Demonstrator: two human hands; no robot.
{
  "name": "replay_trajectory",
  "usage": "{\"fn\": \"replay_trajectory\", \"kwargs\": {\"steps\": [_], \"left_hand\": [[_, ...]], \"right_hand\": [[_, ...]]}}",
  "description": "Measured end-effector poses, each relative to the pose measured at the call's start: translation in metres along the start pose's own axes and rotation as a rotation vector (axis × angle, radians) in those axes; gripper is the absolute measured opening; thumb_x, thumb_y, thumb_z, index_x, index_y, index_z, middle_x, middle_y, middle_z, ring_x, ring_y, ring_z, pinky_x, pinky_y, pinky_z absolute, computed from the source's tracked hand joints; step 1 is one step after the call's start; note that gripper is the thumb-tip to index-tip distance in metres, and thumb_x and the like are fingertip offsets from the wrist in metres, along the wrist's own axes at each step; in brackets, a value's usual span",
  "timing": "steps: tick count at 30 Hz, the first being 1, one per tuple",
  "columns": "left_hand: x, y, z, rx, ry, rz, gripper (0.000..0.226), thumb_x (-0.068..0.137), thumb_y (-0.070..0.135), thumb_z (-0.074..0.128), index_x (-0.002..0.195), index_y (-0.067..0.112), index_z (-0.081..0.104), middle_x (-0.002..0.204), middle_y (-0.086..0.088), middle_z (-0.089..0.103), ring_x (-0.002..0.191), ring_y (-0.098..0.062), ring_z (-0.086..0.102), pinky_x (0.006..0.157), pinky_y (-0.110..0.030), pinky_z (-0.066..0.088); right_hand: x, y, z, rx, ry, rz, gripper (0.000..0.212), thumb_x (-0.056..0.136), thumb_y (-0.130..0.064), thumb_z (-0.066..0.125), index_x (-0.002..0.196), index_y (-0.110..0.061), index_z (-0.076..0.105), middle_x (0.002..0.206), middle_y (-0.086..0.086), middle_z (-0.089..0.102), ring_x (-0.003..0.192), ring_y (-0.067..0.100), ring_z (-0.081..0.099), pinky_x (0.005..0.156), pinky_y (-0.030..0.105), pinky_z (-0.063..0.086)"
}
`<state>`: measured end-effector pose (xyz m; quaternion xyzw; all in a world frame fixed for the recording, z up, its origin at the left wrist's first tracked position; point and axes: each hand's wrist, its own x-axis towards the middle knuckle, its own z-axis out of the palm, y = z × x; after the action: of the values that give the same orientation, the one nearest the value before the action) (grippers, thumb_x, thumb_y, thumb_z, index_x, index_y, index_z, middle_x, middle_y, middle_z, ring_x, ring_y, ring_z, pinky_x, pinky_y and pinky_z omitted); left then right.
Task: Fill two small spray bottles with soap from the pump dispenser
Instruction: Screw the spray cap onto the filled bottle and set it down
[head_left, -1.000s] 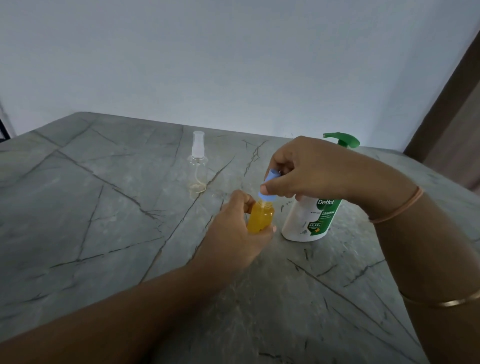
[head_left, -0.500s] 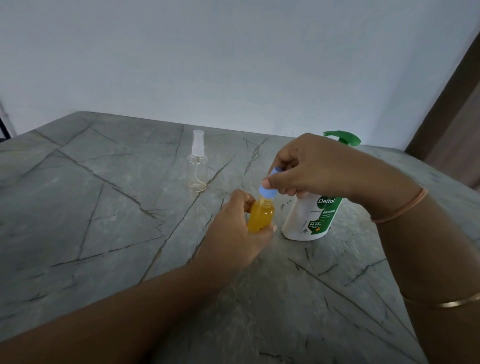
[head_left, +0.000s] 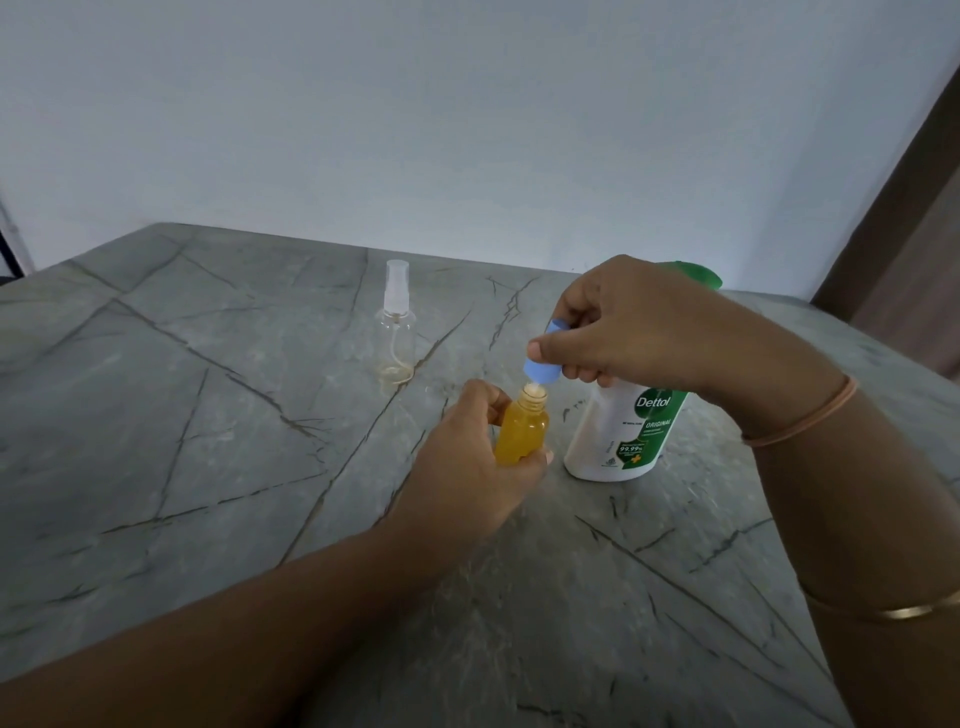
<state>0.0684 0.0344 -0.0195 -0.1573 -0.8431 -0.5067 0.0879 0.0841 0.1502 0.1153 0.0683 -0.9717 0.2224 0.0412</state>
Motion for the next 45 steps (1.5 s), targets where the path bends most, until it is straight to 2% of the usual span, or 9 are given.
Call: {"fn": "replay_trajectory", "kwargs": {"steps": [6, 14, 19, 28, 30, 34, 37, 40, 45], "left_hand": [[0.0, -0.001, 0.001, 0.013, 0.013, 0.023, 0.044, 0.076, 0.04, 0.07, 0.099, 0.033, 0.033, 0.097, 0.012, 0.049, 0.075, -0.004, 0.051, 0.063, -0.01, 0.04], [-0.002, 0.003, 0.001, 0.015, 0.002, -0.011, 0.049, 0.077, 0.04, 0.068, 0.102, 0.035, 0.027, 0.102, 0.013, 0.046, 0.088, -0.008, 0.052, 0.069, -0.018, 0.042], [0.0, 0.003, 0.0, 0.013, -0.003, -0.028, 0.045, 0.077, 0.041, 0.069, 0.101, 0.033, 0.032, 0.097, 0.014, 0.047, 0.075, -0.003, 0.049, 0.063, -0.011, 0.038], [0.0, 0.007, -0.001, 0.019, -0.009, -0.038, 0.05, 0.077, 0.039, 0.069, 0.113, 0.027, 0.036, 0.102, 0.011, 0.048, 0.09, -0.008, 0.051, 0.073, -0.019, 0.043], [-0.001, 0.007, 0.0, 0.016, -0.009, -0.035, 0.053, 0.077, 0.038, 0.069, 0.117, 0.026, 0.037, 0.103, 0.012, 0.047, 0.091, -0.007, 0.051, 0.073, -0.019, 0.042], [-0.002, 0.008, -0.001, 0.019, -0.013, -0.044, 0.047, 0.077, 0.04, 0.068, 0.106, 0.032, 0.032, 0.096, 0.014, 0.045, 0.08, -0.005, 0.048, 0.06, -0.007, 0.034], [-0.001, 0.006, -0.001, 0.028, -0.015, -0.038, 0.046, 0.078, 0.04, 0.068, 0.105, 0.03, 0.032, 0.095, 0.013, 0.045, 0.077, -0.004, 0.048, 0.061, -0.006, 0.035], [-0.001, 0.007, -0.001, 0.042, -0.014, -0.038, 0.049, 0.078, 0.039, 0.068, 0.113, 0.027, 0.035, 0.1, 0.012, 0.045, 0.087, -0.006, 0.048, 0.064, -0.011, 0.038], [-0.002, 0.008, -0.002, 0.047, -0.001, -0.021, 0.059, 0.078, 0.039, 0.069, 0.124, 0.025, 0.035, 0.107, 0.014, 0.046, 0.094, -0.003, 0.045, 0.076, -0.017, 0.036]], "right_hand": [[0.0, 0.002, 0.008, -0.05, -0.08, 0.0, 0.021, 0.085, -0.03, 0.065, 0.091, -0.01, 0.068, 0.081, 0.008, 0.07, 0.062, 0.012, 0.058, 0.06, 0.022, 0.048], [-0.002, 0.003, 0.013, -0.106, -0.054, -0.026, 0.04, 0.08, -0.045, 0.066, 0.107, -0.016, 0.066, 0.092, 0.0, 0.065, 0.072, 0.01, 0.056, 0.074, 0.03, 0.049], [-0.01, 0.002, 0.011, -0.083, -0.08, -0.12, 0.044, 0.084, -0.02, 0.068, 0.125, -0.028, 0.056, 0.121, -0.008, 0.061, 0.101, 0.01, 0.061, 0.087, 0.023, 0.044], [-0.002, 0.006, 0.025, -0.259, 0.006, -0.127, 0.014, 0.087, -0.031, 0.063, 0.091, -0.018, 0.057, 0.084, -0.005, 0.054, 0.069, 0.006, 0.047, 0.055, 0.012, 0.03], [-0.001, 0.007, 0.027, -0.261, 0.019, -0.115, 0.025, 0.086, -0.04, 0.063, 0.09, -0.016, 0.056, 0.086, 0.001, 0.059, 0.067, 0.008, 0.048, 0.058, 0.018, 0.034], [-0.006, 0.006, 0.018, -0.209, -0.114, -0.17, 0.051, 0.082, -0.031, 0.069, 0.128, -0.026, 0.049, 0.12, -0.004, 0.06, 0.09, 0.003, 0.05, 0.068, 0.013, 0.039], [-0.003, 0.004, 0.016, -0.255, -0.119, -0.216, 0.027, 0.086, -0.013, 0.064, 0.111, -0.023, 0.062, 0.111, -0.006, 0.063, 0.087, 0.003, 0.052, 0.065, 0.005, 0.035], [0.001, 0.004, 0.021, -0.282, -0.049, -0.182, 0.011, 0.087, -0.022, 0.063, 0.098, -0.019, 0.064, 0.088, -0.008, 0.055, 0.081, 0.008, 0.052, 0.061, 0.01, 0.034], [-0.001, 0.004, 0.029, -0.257, -0.027, -0.134, 0.037, 0.084, -0.051, 0.059, 0.099, -0.017, 0.056, 0.09, 0.0, 0.059, 0.078, 0.012, 0.054, 0.066, 0.023, 0.041]]}}
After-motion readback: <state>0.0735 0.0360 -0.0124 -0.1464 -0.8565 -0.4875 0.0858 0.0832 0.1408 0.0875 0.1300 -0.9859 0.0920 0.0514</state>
